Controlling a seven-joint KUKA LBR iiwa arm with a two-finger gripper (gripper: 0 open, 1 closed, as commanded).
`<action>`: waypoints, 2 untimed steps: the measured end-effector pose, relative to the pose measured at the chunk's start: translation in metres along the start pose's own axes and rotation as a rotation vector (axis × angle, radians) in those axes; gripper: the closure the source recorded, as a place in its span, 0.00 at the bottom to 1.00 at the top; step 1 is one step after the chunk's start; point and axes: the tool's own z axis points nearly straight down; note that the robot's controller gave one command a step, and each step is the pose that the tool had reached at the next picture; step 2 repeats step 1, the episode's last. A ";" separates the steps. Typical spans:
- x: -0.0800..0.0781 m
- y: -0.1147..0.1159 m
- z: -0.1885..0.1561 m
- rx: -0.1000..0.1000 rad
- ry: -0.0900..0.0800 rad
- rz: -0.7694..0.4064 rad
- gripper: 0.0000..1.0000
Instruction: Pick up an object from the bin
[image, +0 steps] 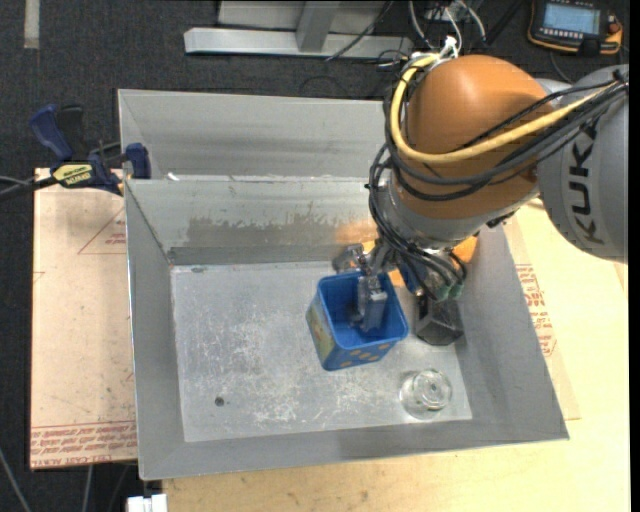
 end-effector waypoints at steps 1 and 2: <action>0.000 0.000 0.000 0.000 0.000 0.000 1.00; 0.000 0.000 0.000 0.000 0.000 0.000 1.00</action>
Offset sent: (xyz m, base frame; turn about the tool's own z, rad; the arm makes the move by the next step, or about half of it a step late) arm 0.0146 0.0060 -0.0197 -0.0208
